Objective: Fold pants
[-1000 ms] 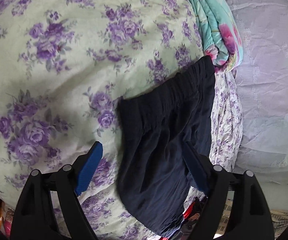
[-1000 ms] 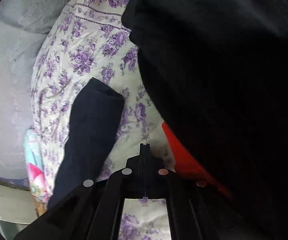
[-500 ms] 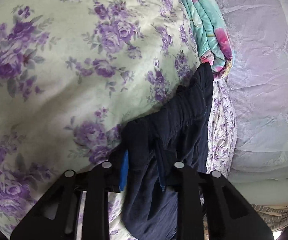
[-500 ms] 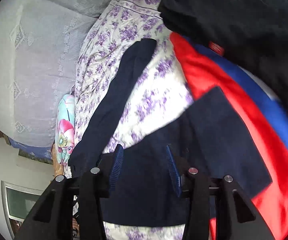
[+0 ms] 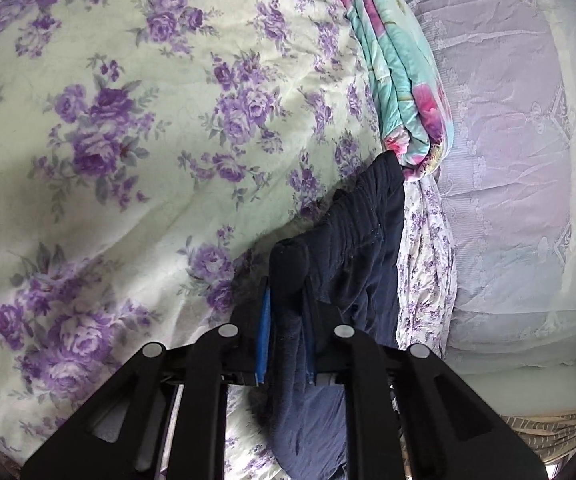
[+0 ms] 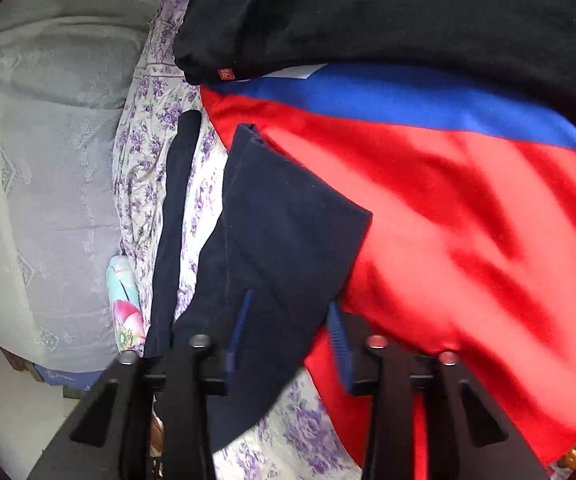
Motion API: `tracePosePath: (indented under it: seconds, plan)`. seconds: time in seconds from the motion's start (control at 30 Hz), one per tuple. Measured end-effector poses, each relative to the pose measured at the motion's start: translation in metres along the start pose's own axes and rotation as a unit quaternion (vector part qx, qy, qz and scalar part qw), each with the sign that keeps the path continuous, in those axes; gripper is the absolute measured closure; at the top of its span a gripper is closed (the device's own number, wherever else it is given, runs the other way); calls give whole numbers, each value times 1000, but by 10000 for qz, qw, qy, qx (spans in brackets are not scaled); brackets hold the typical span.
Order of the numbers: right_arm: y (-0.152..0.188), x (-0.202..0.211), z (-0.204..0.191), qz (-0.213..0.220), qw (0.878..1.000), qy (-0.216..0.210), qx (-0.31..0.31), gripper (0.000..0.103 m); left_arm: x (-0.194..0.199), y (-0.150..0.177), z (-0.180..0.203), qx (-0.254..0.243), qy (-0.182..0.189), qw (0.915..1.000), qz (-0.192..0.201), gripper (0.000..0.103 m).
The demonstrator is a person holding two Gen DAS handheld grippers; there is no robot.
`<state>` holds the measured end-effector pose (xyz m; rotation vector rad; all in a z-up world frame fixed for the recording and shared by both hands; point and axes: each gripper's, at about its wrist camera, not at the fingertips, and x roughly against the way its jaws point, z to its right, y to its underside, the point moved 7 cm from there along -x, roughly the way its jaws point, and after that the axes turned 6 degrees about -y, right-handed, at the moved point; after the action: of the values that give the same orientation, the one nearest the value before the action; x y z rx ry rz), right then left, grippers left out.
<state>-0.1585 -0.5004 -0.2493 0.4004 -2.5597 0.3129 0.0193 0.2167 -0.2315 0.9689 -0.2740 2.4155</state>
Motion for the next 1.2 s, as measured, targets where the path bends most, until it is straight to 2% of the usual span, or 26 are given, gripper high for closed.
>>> tracePosePath:
  seconds: [0.07, 0.1, 0.13, 0.23, 0.27, 0.33, 0.4, 0.47, 0.57, 0.63, 0.77, 0.8, 0.87, 0.93, 0.97, 1.0, 1.03, 1.2]
  plan:
    - [0, 3, -22, -43, 9993, -77, 375, 95, 18, -4, -8, 110, -113, 9994, 295, 103]
    - [-1, 7, -32, -88, 9987, -138, 488, 95, 36, -11, -16, 167, -229, 9977, 616, 103]
    - [-4, 11, -40, -148, 9982, -136, 565, 95, 51, -18, -23, 195, -232, 9967, 757, 103]
    - [-19, 12, -29, -333, 9958, 431, 733, 96, 71, -26, -45, 376, -222, 9968, 663, 103]
    - [-23, 10, -19, -407, 9956, 562, 628, 96, 74, -23, -43, 307, -113, 9974, 636, 103]
    - [-25, 2, -11, -464, 9969, 538, 351, 96, 70, -10, -34, 83, 3, 9989, 459, 103]
    - [-24, -1, -11, -467, 9967, 551, 382, 96, 52, 8, -20, -39, 167, 9997, 154, 103]
    - [-24, -3, -10, -511, 9970, 496, 301, 96, 29, 22, -8, -206, 87, 9997, -73, 102]
    - [-27, 0, -12, -583, 9975, 358, 200, 96, 0, 31, 8, -469, -4, 9985, -271, 96]
    - [-28, 0, -16, -596, 9975, 305, 237, 96, -16, 28, 13, -614, -165, 9977, -239, 84]
    - [-26, 2, -21, -551, 9980, 236, 203, 95, -40, 18, 16, -717, -279, 9963, -378, 82]
    - [-25, 3, -21, -535, 9982, 212, 162, 95, -41, 18, 17, -776, -326, 9956, -413, 82]
    - [-24, 6, -23, -515, 9985, 163, 129, 95, -33, 18, 20, -735, -132, 9961, -472, 76]
    - [-23, 8, -23, -508, 9984, 177, 148, 95, -19, 16, 17, -703, -77, 9967, -400, 66]
    - [-23, 9, -22, -511, 9984, 191, 132, 95, -13, 14, 15, -727, -135, 9966, -354, 62]
    - [-23, 9, -20, -510, 9984, 203, 100, 95, -10, 12, 12, -742, -218, 9965, -315, 52]
    - [-22, 9, -18, -504, 9985, 205, 57, 95, -9, 9, 9, -743, -272, 9965, -266, 50]
    - [-22, 6, -13, -525, 9984, 203, -48, 95, -34, 1, 4, -721, -177, 9968, -304, 51]
